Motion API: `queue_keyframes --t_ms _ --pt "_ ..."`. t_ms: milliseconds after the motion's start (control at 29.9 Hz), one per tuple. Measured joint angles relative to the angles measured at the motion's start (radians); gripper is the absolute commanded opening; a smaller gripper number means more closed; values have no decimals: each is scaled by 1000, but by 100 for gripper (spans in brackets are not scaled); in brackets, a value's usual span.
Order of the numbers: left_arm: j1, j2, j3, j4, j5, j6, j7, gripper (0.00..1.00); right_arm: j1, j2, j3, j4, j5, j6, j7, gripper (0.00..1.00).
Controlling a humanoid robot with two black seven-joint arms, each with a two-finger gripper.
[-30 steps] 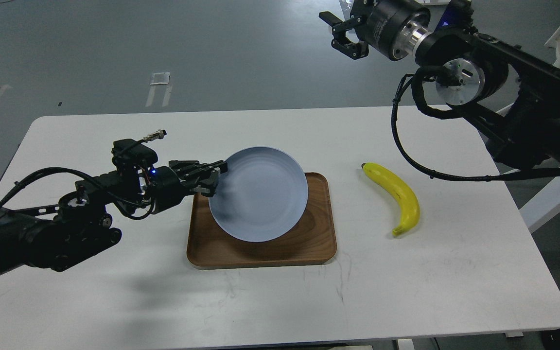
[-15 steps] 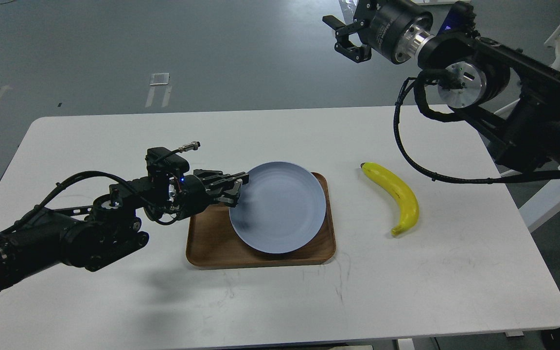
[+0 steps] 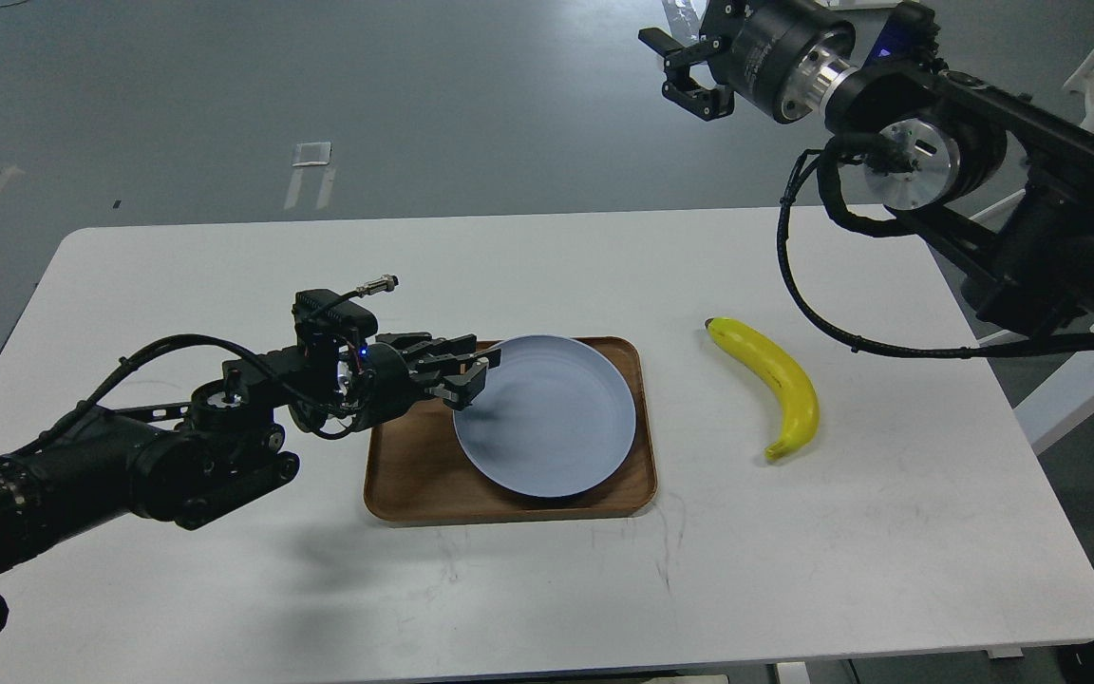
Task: Place banana on plate with both arms
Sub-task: 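Open the left gripper and raise the left arm away from the plate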
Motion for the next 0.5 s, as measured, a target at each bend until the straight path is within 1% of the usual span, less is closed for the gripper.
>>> queue_keyframes --t_ms 67,167,434,501 --pt "-2 0 -6 -1 -23 0 -3 97 0 -2 0 1 0 0 0 100" --pt "-30 9 -21 -9 -145 3 -9 98 -1 -8 0 1 0 0 0 100" --pt "-168 30 -46 -50 -679 0 -12 98 -18 -10 0 2 -1 8 2 100" --pt "-193 34 -84 -62 -793 -10 -5 98 -32 -10 0 2 -2 10 6 100"
